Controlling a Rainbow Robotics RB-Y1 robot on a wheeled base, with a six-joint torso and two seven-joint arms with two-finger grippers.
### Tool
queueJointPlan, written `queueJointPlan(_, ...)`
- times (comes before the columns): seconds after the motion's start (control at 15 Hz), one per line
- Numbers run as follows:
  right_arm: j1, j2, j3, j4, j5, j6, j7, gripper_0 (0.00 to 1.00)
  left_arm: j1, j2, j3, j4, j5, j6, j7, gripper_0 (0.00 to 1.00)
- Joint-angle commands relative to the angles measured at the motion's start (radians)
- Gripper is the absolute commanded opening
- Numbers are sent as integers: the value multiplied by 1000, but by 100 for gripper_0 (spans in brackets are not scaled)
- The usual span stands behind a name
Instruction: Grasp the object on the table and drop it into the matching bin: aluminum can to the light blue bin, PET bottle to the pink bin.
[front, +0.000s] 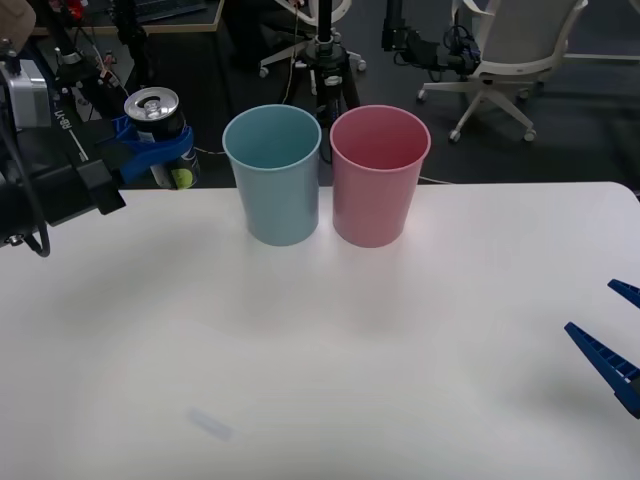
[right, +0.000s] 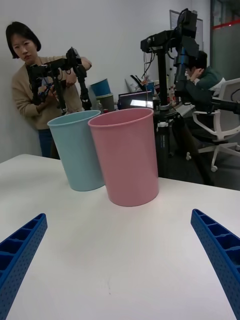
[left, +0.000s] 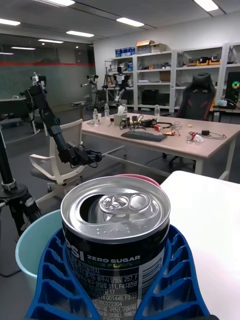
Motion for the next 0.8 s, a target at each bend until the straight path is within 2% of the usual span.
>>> queueJointPlan(0.07, 0, 0, 0, 0, 0, 0, 0, 100, -114, 0, -46, 113, -30, 4, -1, 2)
queueJointPlan(0.53, 0, 0, 0, 0, 0, 0, 0, 100, -360, -5, -219, 381, -45, 134, -15, 2)
queueJointPlan(0.67, 0, 0, 0, 0, 0, 0, 0, 100, -417, -28, -257, 458, -48, 182, -23, 2)
queueJointPlan(0.8, 0, 0, 0, 0, 0, 0, 0, 100, -455, -71, -265, 509, -88, 205, -25, 2)
